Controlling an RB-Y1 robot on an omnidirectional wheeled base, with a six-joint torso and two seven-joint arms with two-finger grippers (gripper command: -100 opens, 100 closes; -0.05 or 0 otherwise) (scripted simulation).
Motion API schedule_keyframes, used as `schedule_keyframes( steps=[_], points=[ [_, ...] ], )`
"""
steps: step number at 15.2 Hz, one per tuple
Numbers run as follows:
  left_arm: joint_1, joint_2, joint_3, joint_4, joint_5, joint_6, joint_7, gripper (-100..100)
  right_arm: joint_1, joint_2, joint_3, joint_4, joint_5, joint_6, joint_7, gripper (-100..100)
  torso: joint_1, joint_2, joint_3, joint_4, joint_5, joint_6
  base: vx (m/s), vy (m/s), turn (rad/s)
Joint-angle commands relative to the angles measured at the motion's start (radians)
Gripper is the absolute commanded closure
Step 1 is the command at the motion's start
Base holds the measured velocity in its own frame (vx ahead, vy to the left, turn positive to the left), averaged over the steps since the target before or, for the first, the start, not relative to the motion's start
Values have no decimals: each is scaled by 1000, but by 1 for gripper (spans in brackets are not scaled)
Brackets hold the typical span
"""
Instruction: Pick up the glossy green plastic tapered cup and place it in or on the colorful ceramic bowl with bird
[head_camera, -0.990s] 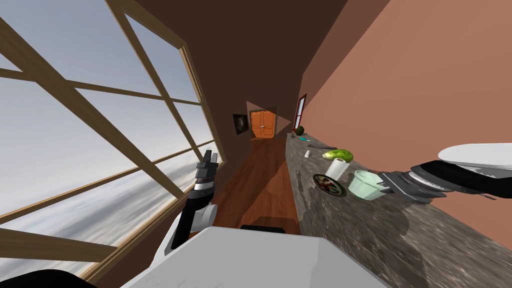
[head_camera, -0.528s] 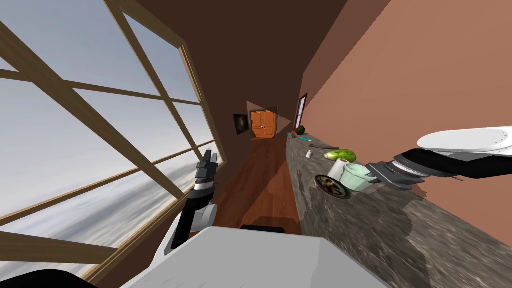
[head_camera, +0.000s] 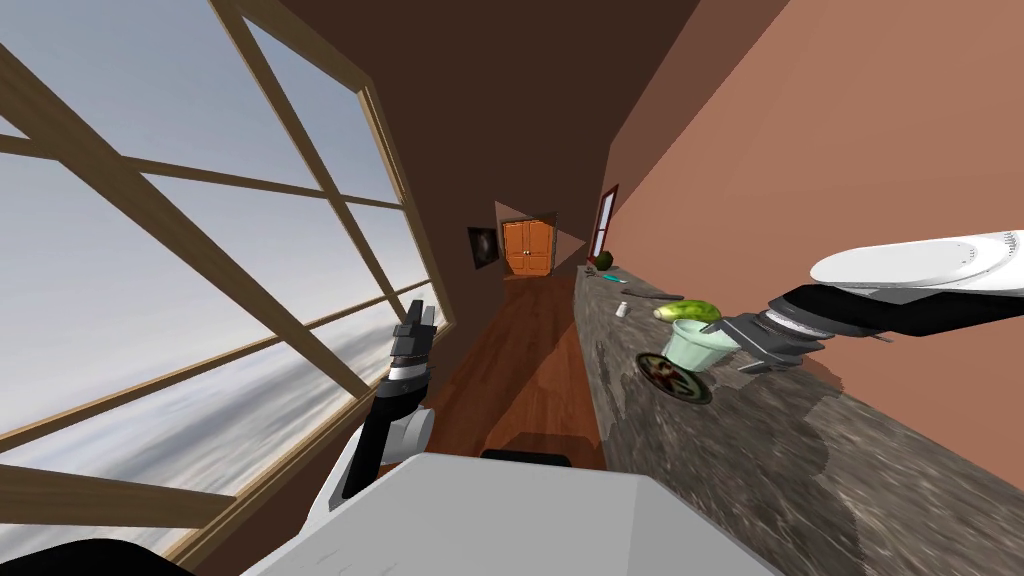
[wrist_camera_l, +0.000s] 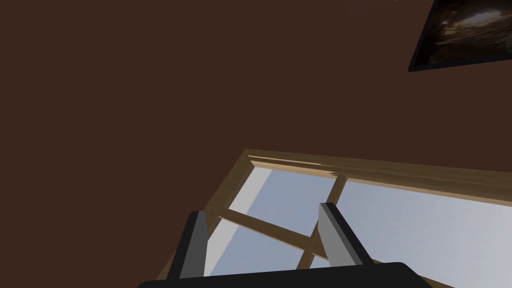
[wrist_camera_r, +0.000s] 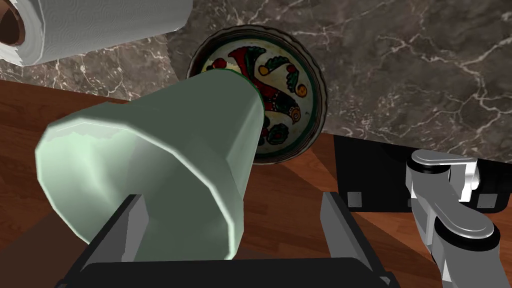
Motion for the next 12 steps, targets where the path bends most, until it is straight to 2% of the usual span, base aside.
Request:
schedule_keyframes(
  steps=[1, 2, 3, 8, 9, 12],
  points=[
    [0, 0, 0, 0, 0, 0, 0, 0, 0, 0, 0, 0, 0, 0, 0, -100, 0, 0, 0, 0, 0, 0, 0, 0, 0],
    [0, 0, 0, 0, 0, 0, 0, 0, 0, 0, 0, 0, 0, 0, 0, -100, 0, 0, 0, 0, 0, 0, 0, 0, 0],
    [0, 0, 0, 0, 0, 0, 0, 0, -15, -28, -10, 1, -15, -36, -15, -100, 0, 0, 0, 0, 0, 0, 16, -45, -82],
    [0, 0, 0, 0, 0, 0, 0, 0, -38, -70, -25, 3, -38, -91, -38, -100, -7, -1, -1, 0, -2, 0, 28, -88, -62],
    [0, 0, 0, 0, 0, 0, 0, 0, -37, -54, -16, 0, -28, -70, -30, -100, -7, -1, -1, 0, -1, 0, 20, -52, -21],
    [0, 0, 0, 0, 0, 0, 0, 0, -40, -56, -15, 0, -28, -77, -33, -100, -3, 0, 0, 0, -1, 0, 4, -11, 1]
  ],
)
